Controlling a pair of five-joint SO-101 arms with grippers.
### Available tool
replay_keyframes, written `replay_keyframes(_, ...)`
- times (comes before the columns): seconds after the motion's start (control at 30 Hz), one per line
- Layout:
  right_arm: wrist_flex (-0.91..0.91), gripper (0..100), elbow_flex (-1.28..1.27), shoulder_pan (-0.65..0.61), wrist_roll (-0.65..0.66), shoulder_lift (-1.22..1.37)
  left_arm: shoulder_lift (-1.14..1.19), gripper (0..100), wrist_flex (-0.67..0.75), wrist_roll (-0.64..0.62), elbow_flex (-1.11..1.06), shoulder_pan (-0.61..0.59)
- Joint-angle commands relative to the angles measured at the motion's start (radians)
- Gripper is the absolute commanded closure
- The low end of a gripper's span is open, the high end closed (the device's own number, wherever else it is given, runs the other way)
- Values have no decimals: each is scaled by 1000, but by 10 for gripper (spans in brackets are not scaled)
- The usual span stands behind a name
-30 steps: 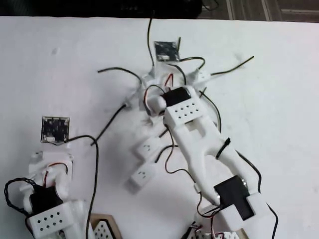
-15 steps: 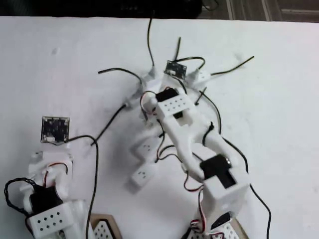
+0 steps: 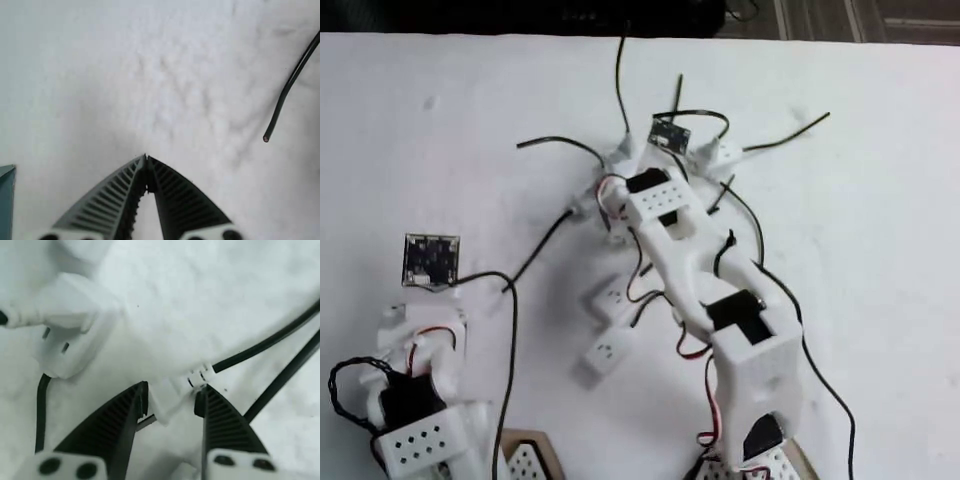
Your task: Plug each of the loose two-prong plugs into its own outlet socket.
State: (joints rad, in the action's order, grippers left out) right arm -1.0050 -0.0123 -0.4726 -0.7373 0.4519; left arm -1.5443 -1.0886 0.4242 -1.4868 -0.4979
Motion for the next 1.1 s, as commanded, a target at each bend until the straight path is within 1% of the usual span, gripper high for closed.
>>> replay_keyframes(0.0, -13, 854, 48, 22, -9, 28, -7, 976, -3, 9, 5, -4)
replay_keyframes(0.07, -13, 896, 69, 25, -9, 47, -7, 976, -3, 9, 5, -4)
replay_keyframes(0.17, -13, 985, 89, 35, -9, 59, -7, 976, -3, 9, 5, -4)
replay_keyframes(0.23, -16, 972, 89, 36, -6, 50, -7, 976, -3, 9, 5, -4)
replay_keyframes(0.3, -22, 984, 89, 36, -2, 39, -7, 976, -3, 9, 5, -4)
replay_keyframes(0.4, -82, 981, 87, 28, 26, -13, -7, 976, -3, 9, 5, -4)
replay_keyframes(0.6, -239, 981, 81, 10, 196, -191, -7, 976, -3, 9, 5, -4)
replay_keyframes(0.67, -286, 981, 81, 7, 275, -239, -7, 976, -3, 9, 5, -4)
replay_keyframes(0.8, -358, 981, 81, 5, 497, -274, -7, 976, -3, 9, 5, -4)
replay_keyframes(0.93, -444, 981, 81, -36, 724, -274, -7, 976, -3, 9, 3, -4)
replay_keyframes(1.0, -486, 981, 81, -59, 783, -278, -7, 976, 3, 9, -6, -2)
replay_keyframes(1.07, -530, 981, 86, -73, 796, -283, -7, 976, 3, 9, -6, -2)
